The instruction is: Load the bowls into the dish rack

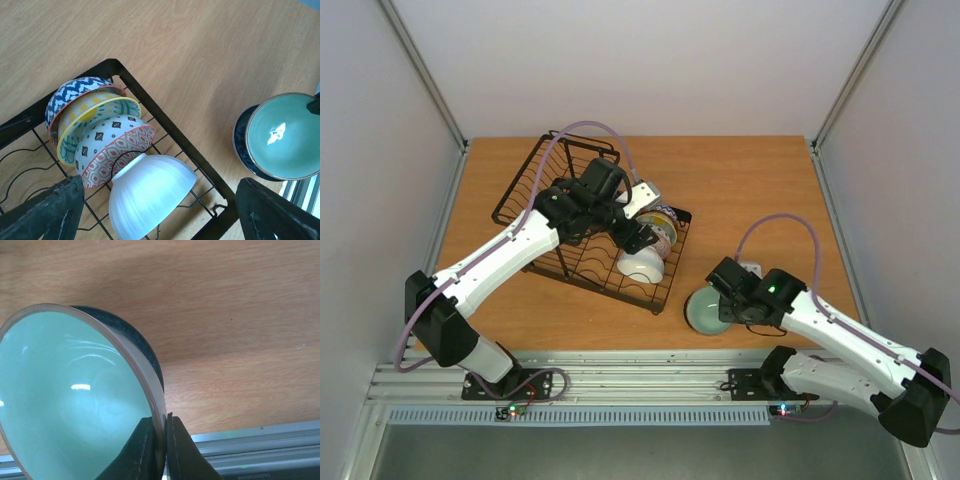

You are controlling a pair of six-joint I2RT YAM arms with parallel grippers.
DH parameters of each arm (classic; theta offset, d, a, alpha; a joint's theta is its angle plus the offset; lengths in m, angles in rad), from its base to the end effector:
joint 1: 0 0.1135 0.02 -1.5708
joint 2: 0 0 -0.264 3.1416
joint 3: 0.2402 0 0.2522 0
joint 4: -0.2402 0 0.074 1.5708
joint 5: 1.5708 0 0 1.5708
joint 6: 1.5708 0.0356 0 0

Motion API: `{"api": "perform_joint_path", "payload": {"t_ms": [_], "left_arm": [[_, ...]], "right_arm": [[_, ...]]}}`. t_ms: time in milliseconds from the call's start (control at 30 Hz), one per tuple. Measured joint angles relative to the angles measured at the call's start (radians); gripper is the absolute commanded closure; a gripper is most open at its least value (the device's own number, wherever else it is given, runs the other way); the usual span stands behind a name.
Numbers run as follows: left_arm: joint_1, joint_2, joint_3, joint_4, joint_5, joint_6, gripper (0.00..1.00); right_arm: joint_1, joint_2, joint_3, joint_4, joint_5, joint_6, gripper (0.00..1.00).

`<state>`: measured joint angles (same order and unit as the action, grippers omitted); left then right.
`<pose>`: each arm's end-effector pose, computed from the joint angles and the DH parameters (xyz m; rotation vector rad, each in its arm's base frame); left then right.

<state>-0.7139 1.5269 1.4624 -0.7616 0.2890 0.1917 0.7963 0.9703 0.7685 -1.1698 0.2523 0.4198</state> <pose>0.2428 -0.2238 0.3418 1.1877 2.1254 -0.5868 0.1073 0.0969 0.2347 -0.4947 2.7888 -0.1331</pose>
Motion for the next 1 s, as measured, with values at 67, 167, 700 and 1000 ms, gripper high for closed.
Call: {"api": "perform_joint_path", "payload": {"t_ms": [67, 167, 700, 1000], "left_arm": [[0.0, 0.0, 0.0, 0.0, 0.003, 0.0, 0.16], [-0.002, 0.0, 0.0, -0.001, 0.013, 0.0, 0.15], [-0.05, 0.056, 0.028, -0.035, 0.105, 0.0, 0.13], [-0.051, 0.084, 0.03, -0.046, 0.108, -0.001, 0.16]], "right_arm": [[0.0, -0.028, 0.014, -0.019, 0.009, -0.01, 0.99], [0.0, -0.073, 0.062, -0.042, 0.028, -0.034, 0.99], [0.0, 0.13, 0.356, 0.047, 0.087, -0.241, 0.99], [0.0, 0.167, 0.494, 0.09, 0.087, -0.315, 0.99]]}}
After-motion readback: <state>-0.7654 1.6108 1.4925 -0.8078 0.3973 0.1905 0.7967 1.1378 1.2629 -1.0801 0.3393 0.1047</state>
